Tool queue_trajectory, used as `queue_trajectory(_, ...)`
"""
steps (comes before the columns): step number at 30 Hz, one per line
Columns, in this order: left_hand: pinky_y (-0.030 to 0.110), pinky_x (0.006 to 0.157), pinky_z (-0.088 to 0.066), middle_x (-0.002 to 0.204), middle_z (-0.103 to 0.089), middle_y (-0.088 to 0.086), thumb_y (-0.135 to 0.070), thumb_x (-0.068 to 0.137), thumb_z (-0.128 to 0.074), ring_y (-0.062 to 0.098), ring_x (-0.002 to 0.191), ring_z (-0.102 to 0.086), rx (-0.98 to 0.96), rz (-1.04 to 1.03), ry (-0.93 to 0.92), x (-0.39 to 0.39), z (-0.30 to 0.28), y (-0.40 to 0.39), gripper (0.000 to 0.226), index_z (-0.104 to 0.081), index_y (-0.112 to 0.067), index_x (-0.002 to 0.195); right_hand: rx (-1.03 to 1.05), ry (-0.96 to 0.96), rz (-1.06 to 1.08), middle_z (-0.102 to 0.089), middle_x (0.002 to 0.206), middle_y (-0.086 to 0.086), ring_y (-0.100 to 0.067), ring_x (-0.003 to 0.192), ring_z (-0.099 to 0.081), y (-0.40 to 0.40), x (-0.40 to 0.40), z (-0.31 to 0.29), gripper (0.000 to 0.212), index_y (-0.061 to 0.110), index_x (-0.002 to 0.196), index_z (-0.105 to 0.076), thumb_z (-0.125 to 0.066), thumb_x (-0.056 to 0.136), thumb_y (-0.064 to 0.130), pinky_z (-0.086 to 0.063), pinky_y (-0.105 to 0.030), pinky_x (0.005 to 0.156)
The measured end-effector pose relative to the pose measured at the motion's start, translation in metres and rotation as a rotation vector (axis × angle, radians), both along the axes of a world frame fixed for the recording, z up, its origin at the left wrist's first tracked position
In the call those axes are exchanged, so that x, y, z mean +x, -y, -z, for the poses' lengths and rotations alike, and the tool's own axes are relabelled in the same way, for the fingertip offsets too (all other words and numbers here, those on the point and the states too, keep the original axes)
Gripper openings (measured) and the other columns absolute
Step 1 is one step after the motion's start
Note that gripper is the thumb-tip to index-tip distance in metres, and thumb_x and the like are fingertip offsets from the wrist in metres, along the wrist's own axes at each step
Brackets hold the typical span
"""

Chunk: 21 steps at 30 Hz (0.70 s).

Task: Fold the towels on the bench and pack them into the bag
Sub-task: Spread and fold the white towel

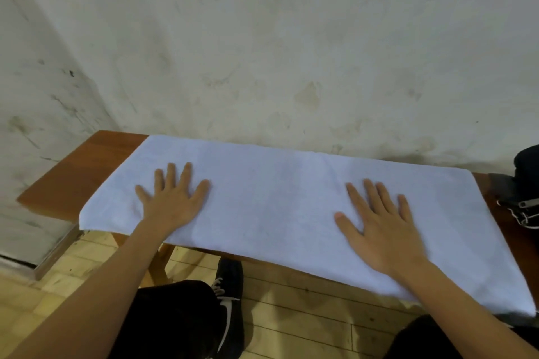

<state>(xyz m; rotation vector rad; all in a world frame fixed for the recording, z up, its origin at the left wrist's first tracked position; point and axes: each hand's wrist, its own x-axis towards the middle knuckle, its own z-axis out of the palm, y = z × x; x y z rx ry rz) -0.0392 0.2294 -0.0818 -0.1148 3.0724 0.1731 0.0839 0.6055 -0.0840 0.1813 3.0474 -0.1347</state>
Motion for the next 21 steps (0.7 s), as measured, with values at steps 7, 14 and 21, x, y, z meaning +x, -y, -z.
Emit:
queue_trajectory(7,0.062,0.117,0.006,0.166,0.007,0.000,-0.069,0.094,-0.009,0.026,0.152,0.007,0.005,0.015,0.003,0.010,0.000,0.004,0.073,0.002,-0.033,0.157,0.015,0.014,-0.009,0.017,0.165,0.003,-0.019,0.152,0.015,0.002,0.004,-0.002,0.091,0.038,0.155,0.016,0.019,0.073,0.078,0.008,-0.052,0.122)
queue_trajectory(14,0.060,0.118,0.004,0.165,-0.003,0.005,-0.058,0.099,-0.021,0.025,0.151,0.003,0.104,-0.091,-0.085,0.028,0.003,0.001,0.068,-0.007,-0.025,0.157,-0.033,-0.007,-0.043,0.012,0.166,0.004,-0.016,0.152,0.013,0.030,-0.007,-0.014,0.076,0.036,0.157,0.010,-0.005,0.091,0.070,0.007,-0.055,0.121)
queue_trajectory(21,0.065,0.114,0.011,0.164,0.017,0.005,-0.085,0.083,-0.020,0.030,0.149,0.018,0.115,-0.264,0.130,0.028,-0.014,0.024,0.094,0.005,-0.032,0.156,-0.093,0.016,-0.313,0.012,0.166,0.002,-0.017,0.152,0.015,0.137,-0.063,-0.032,0.075,0.032,0.159,0.001,-0.013,0.096,0.070,0.005,-0.046,0.124)
